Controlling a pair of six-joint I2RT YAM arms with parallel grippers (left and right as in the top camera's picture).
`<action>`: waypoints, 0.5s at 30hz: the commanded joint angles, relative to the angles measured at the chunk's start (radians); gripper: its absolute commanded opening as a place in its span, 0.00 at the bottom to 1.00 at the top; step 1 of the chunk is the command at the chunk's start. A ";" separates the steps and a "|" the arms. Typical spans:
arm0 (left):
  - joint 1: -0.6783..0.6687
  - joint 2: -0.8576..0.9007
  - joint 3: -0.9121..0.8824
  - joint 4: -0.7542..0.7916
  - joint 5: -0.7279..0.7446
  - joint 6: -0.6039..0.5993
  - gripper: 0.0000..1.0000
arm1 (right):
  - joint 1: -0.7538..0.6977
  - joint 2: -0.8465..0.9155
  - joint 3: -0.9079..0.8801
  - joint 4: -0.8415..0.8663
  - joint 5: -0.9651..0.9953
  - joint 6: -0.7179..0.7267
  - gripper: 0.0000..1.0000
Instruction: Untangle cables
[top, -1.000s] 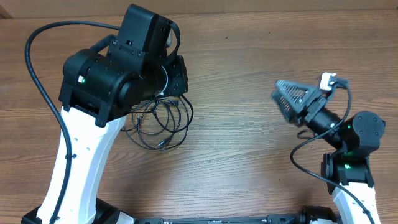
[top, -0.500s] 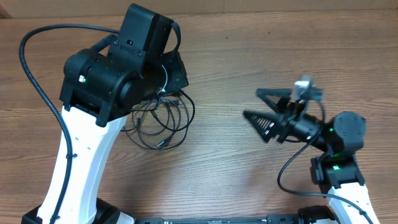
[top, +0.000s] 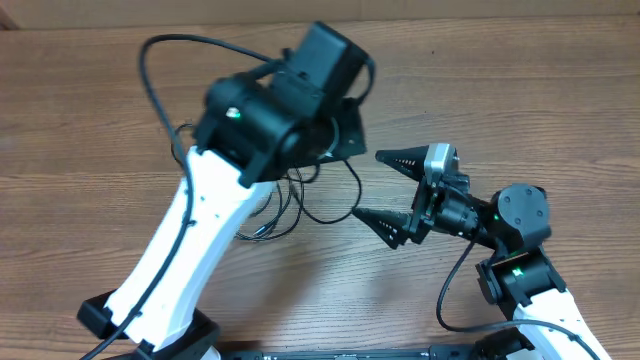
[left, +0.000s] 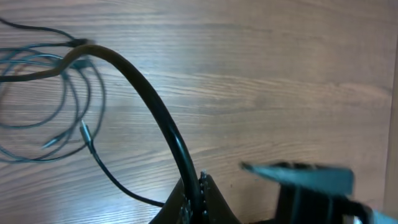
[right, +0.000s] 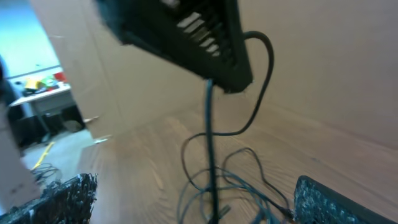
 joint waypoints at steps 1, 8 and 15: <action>-0.043 0.024 0.017 0.015 0.005 -0.019 0.04 | 0.005 0.031 0.008 0.007 0.061 -0.025 0.99; -0.070 0.060 0.017 0.020 0.002 -0.018 0.04 | 0.005 0.063 0.008 0.033 0.069 -0.021 0.50; -0.066 0.061 0.017 0.025 0.001 -0.012 0.04 | 0.005 0.063 0.008 0.036 0.070 -0.016 0.04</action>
